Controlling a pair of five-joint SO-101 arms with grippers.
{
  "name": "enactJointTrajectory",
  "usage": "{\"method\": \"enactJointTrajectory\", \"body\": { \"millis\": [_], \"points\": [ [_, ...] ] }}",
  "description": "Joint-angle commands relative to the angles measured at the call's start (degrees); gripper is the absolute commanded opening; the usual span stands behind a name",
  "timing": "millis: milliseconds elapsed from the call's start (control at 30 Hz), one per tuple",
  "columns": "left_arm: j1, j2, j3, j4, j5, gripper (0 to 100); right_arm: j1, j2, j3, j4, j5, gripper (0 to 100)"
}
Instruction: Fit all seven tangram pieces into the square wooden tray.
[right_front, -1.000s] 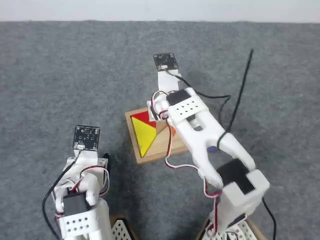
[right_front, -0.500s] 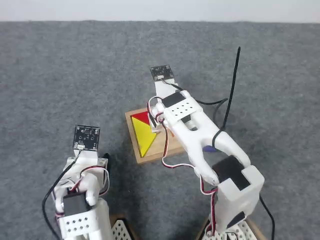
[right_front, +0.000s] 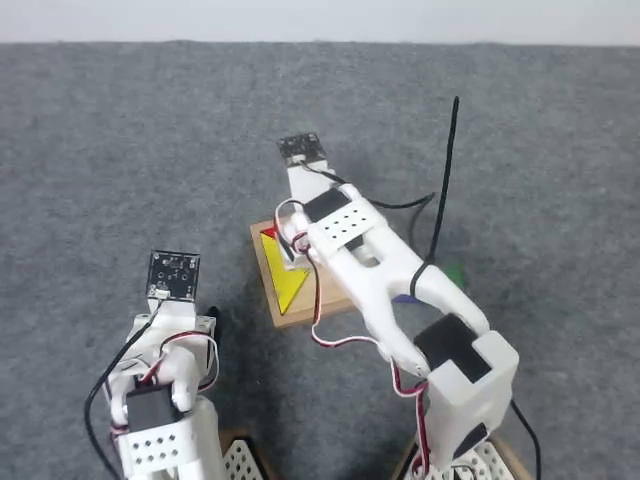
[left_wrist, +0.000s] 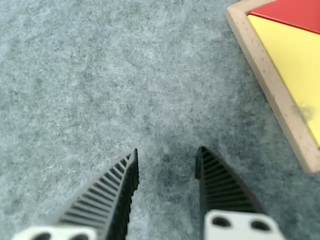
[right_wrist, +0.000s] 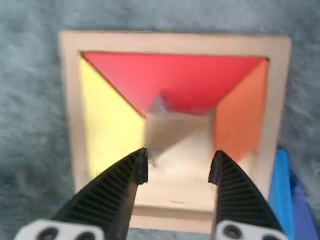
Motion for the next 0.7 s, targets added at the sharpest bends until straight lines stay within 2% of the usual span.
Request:
{"method": "enactJointTrajectory", "body": {
  "millis": [0, 367, 667],
  "points": [
    [0.09, -1.05, -0.48, 0.35, 0.35, 19, -0.84, -3.03, -4.04, 0.48, -0.97, 21.0],
    [0.09, -1.05, -0.48, 0.35, 0.35, 19, -0.66, 5.05, -5.19, -0.66, -2.02, 21.0],
    [0.09, -1.05, -0.48, 0.35, 0.35, 19, 1.36, 2.33, -6.51, 4.62, -2.64, 21.0]
  ]
}}
